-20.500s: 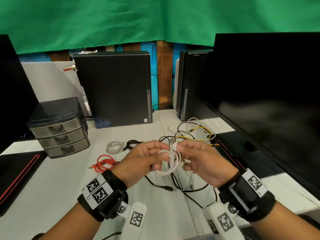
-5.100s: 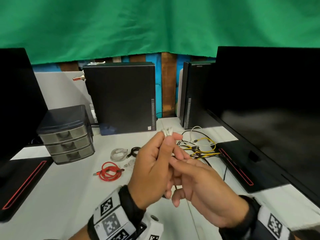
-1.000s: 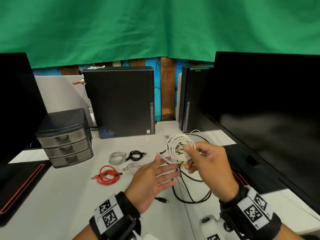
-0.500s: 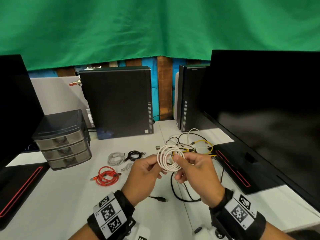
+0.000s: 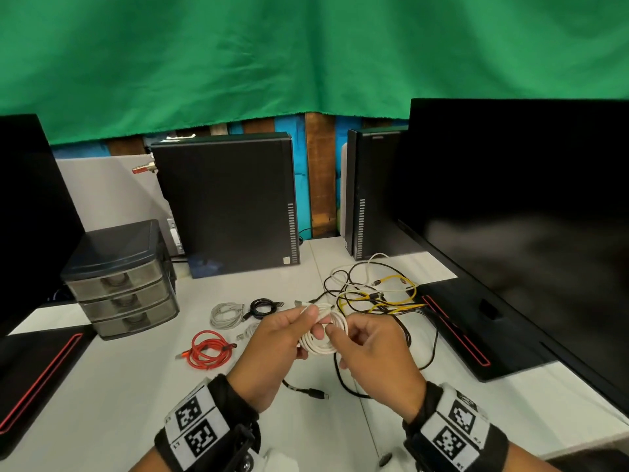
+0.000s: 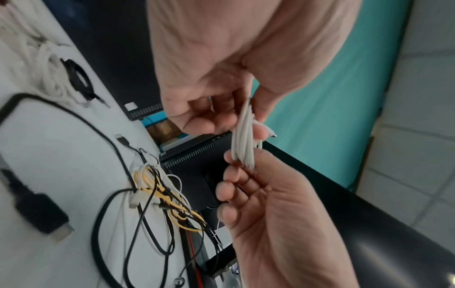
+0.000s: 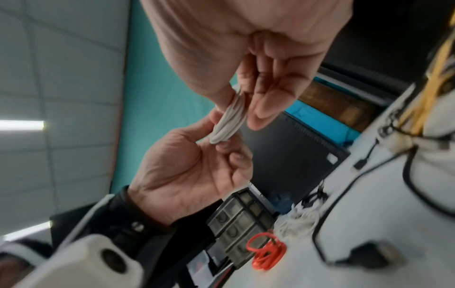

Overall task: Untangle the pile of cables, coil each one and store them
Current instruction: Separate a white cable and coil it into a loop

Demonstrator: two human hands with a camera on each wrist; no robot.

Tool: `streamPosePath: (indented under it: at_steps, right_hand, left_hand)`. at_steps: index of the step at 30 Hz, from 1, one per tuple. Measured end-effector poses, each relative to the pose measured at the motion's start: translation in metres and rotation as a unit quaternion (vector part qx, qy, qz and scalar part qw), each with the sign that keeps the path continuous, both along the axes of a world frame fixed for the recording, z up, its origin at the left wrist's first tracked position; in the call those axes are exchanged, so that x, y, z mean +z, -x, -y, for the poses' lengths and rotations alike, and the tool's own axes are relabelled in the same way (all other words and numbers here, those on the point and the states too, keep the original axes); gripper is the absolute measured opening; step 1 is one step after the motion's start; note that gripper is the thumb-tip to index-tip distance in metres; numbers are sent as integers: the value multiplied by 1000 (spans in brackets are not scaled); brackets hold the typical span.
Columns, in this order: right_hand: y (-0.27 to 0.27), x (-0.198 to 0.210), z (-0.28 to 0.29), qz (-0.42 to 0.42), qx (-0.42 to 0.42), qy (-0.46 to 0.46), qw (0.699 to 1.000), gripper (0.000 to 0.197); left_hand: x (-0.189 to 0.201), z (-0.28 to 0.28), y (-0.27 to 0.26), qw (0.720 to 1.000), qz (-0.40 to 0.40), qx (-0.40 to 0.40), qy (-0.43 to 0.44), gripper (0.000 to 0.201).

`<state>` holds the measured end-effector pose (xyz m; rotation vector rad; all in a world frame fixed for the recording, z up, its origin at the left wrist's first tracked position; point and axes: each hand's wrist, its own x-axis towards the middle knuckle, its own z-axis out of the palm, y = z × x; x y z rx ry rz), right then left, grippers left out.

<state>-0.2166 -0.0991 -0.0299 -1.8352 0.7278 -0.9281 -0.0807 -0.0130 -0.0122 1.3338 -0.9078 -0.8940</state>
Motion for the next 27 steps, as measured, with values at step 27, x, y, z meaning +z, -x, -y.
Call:
streamPosePath:
  at_steps: [27]
  right_hand:
    - [9,8,16,5,28,324,946,5]
  left_hand:
    - [2,0,0,985,-134,-8,-108,43]
